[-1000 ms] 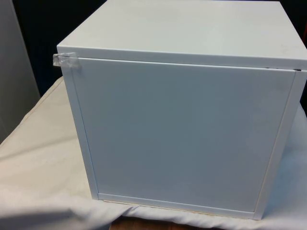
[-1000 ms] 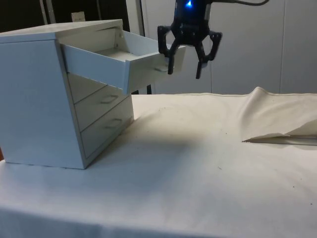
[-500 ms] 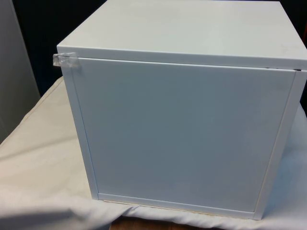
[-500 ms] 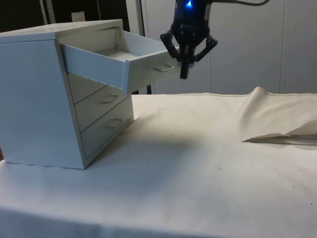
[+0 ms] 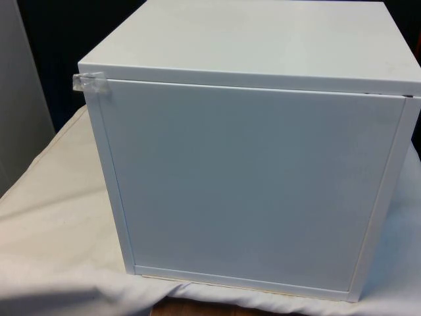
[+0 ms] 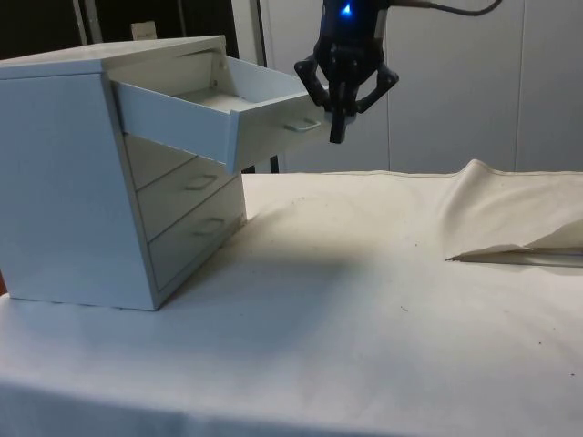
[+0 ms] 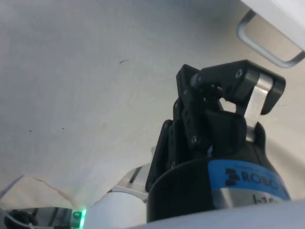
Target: Open the drawer, then close it.
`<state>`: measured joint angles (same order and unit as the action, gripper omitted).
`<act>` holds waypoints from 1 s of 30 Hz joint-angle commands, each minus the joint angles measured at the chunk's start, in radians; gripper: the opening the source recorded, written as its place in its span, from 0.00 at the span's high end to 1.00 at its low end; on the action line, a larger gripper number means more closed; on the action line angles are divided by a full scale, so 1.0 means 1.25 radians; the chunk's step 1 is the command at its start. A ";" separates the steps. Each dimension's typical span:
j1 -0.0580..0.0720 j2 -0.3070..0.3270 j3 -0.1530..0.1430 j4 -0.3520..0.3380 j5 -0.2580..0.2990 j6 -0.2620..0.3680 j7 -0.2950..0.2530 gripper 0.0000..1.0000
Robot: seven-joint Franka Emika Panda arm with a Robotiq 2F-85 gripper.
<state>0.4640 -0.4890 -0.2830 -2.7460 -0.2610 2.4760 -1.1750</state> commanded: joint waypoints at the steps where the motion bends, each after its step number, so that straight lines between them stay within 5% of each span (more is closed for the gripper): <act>1: 0.000 0.000 0.000 0.000 0.000 0.000 0.000 1.00; 2: -0.016 0.002 0.012 -0.001 -0.030 0.014 0.025 1.00; 10: -0.018 0.002 0.009 0.002 -0.090 0.016 0.081 1.00; 11: -0.004 0.000 0.000 0.001 -0.071 0.004 0.067 1.00; 12: -0.018 0.003 0.008 0.003 -0.094 0.016 0.085 1.00; 18: -0.021 0.010 0.002 0.022 -0.106 0.011 0.091 1.00; 19: -0.012 0.006 -0.002 0.018 -0.092 0.006 0.082 1.00; 20: -0.022 0.012 0.002 0.026 -0.106 0.010 0.091 1.00; 22: -0.025 0.016 0.002 0.034 -0.107 0.010 0.091 1.00; 27: -0.029 0.024 0.001 0.048 -0.111 0.012 0.093 1.00; 28: -0.020 0.020 -0.005 0.045 -0.096 0.006 0.082 1.00; 30: -0.033 0.029 0.002 0.054 -0.116 0.015 0.098 1.00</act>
<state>0.4370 -0.4580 -0.2900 -2.6810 -0.3840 2.4830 -1.0680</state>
